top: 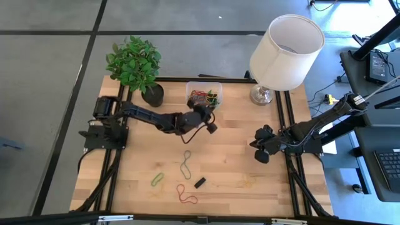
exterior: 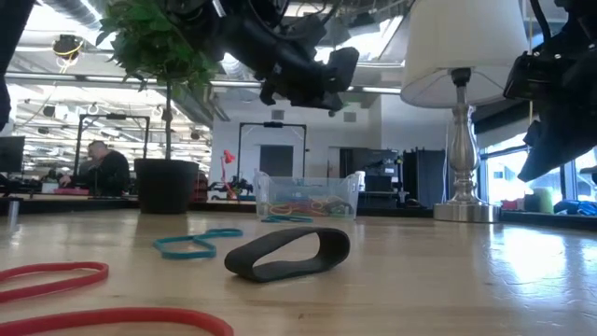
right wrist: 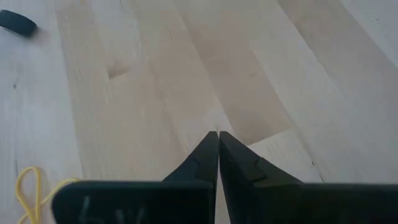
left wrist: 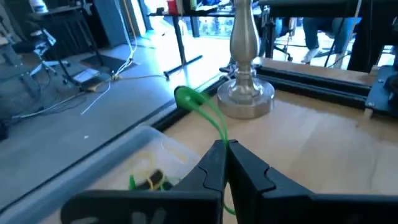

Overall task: Pick and place rubber bands into bin
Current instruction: Put the green rubber band into the transparent bin

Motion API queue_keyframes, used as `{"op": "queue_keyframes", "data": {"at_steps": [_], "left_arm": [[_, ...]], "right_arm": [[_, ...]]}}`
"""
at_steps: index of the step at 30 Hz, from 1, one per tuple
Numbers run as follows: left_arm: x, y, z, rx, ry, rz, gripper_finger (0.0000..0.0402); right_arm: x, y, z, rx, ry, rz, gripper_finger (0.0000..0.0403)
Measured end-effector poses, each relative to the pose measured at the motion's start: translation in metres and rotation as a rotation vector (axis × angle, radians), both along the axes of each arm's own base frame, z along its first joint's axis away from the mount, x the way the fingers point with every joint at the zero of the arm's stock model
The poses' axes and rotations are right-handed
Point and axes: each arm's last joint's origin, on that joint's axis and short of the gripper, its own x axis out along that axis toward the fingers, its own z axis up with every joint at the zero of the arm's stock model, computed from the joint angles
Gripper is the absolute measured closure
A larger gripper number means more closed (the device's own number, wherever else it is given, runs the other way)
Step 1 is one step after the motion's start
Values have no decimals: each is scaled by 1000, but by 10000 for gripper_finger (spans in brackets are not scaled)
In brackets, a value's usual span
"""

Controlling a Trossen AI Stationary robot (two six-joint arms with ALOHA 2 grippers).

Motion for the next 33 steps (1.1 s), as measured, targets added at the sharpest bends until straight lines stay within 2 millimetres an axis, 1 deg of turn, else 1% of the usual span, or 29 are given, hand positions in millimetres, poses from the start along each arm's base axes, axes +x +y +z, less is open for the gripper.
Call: {"op": "queue_keyframes", "data": {"at_steps": [4, 7, 9, 11, 15, 17, 19, 22, 25, 27, 29, 33], "left_arm": [[3, 6, 6, 25, -28, -100, 395], [5, 9, 8, 68, -5, -187, 395], [5, 12, 8, 94, 17, -203, 395], [4, 16, 8, 101, 20, -155, 395], [-2, 36, 8, 85, -5, 114, 395], [-5, 47, 6, 85, 4, 180, 395], [-6, 55, 6, 75, 3, 174, 396], [-5, 65, 5, 55, 6, 102, 396], [-5, 75, 0, 36, 31, 31, 396], [-4, 80, -6, 16, 33, 19, 396], [-6, 86, -14, -26, 51, 68, 396], [-10, 102, -35, -116, 41, 253, 396]], "right_arm": [[0, 0, 0, 1, 0, -2, 386], [0, 0, 0, 1, 0, -1, 386], [0, 0, 0, 0, 0, -1, 386], [0, 0, 0, 0, 0, -1, 386], [0, 0, 0, 1, 0, -2, 386], [0, 0, 0, 1, 0, -2, 386], [0, 0, 0, 2, 0, -4, 386], [0, 0, 0, 2, 0, -4, 386], [0, 0, 0, 3, -1, -4, 386], [0, 0, 0, 5, -5, -5, 386], [1, 0, 1, 7, -9, -5, 386], [1, 1, 1, 27, -20, -22, 386]]}}
